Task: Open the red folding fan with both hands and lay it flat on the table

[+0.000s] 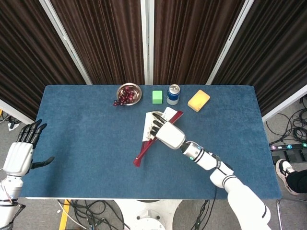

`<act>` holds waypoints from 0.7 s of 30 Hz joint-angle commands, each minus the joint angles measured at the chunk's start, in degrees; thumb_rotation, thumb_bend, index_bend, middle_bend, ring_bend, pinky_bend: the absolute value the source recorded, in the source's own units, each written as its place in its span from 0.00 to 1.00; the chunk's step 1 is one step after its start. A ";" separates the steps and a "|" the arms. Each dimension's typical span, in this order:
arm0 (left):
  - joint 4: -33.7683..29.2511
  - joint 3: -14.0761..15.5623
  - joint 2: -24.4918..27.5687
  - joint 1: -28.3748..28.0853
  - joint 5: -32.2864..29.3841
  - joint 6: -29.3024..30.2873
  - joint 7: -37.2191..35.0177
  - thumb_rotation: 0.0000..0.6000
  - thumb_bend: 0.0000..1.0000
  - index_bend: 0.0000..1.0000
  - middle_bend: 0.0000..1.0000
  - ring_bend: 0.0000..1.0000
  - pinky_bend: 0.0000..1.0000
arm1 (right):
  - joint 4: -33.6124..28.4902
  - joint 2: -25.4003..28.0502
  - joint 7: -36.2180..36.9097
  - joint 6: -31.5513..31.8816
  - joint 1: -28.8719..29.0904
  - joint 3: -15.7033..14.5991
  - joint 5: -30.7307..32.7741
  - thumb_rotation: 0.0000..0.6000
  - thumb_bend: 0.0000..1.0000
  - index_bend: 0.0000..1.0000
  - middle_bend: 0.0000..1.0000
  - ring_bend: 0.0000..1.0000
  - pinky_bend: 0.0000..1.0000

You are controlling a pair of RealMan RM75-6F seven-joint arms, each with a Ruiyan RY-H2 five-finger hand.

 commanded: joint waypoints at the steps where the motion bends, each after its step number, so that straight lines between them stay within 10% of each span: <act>1: -1.61 -1.90 0.91 -4.29 1.09 -3.83 -8.11 1.00 0.00 0.09 0.08 0.01 0.10 | -4.74 4.75 1.86 2.77 3.07 0.83 -0.60 1.00 0.75 0.73 0.58 0.34 0.15; 13: 0.58 -8.17 -8.59 -16.81 -5.45 -16.58 -29.31 1.00 0.00 0.14 0.09 0.06 0.19 | -32.11 23.91 0.33 -0.98 8.69 3.96 0.08 1.00 0.75 0.73 0.58 0.34 0.15; 21: 4.63 -9.39 -17.43 -21.68 -7.35 -18.96 -29.20 1.00 0.00 0.21 0.18 0.09 0.19 | -45.85 31.54 -4.84 -9.42 11.70 6.23 1.92 1.00 0.77 0.73 0.58 0.33 0.15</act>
